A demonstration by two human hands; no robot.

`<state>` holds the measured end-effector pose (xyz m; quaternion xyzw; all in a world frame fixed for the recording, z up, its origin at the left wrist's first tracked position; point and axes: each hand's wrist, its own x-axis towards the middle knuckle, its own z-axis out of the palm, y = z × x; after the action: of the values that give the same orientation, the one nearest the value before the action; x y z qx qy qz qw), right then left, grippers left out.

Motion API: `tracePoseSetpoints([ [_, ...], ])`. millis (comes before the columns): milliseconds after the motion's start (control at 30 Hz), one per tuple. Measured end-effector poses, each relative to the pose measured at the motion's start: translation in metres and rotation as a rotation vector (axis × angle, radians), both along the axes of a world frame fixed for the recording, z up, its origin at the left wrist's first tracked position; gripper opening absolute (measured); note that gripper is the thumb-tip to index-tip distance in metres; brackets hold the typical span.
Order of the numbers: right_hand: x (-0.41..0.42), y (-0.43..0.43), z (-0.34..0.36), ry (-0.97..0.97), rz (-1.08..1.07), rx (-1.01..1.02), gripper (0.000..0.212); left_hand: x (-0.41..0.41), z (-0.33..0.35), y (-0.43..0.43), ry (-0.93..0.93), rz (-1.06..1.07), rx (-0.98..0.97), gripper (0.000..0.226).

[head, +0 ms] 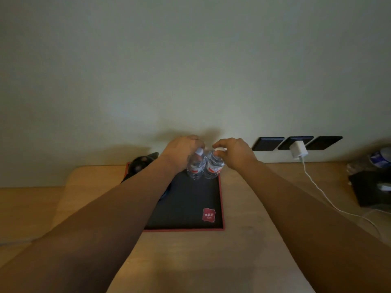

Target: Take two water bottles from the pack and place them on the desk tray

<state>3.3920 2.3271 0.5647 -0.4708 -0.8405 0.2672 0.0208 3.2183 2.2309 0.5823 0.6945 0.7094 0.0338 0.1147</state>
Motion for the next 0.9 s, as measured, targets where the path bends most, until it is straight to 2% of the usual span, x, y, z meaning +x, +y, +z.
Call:
tracePoseSetpoints([
  [333, -0.002, -0.001, -0.004, -0.025, 0.059, 0.053, 0.031, 0.005, -0.008, 0.002, -0.044, 0.089, -0.050, 0.048],
  [500, 0.002, -0.001, -0.008, -0.202, 0.170, 0.215, 0.045, 0.008, -0.012, 0.000, -0.012, 0.073, -0.090, 0.043],
  [667, 0.010, -0.007, -0.021, -0.244, 0.163, 0.318, 0.029, 0.009, -0.021, 0.000, -0.074, 0.120, -0.052, 0.037],
  [900, 0.003, -0.002, -0.023, -0.319, 0.206, 0.403, 0.029, 0.005, -0.031, 0.004, -0.155, 0.192, 0.012, 0.041],
])
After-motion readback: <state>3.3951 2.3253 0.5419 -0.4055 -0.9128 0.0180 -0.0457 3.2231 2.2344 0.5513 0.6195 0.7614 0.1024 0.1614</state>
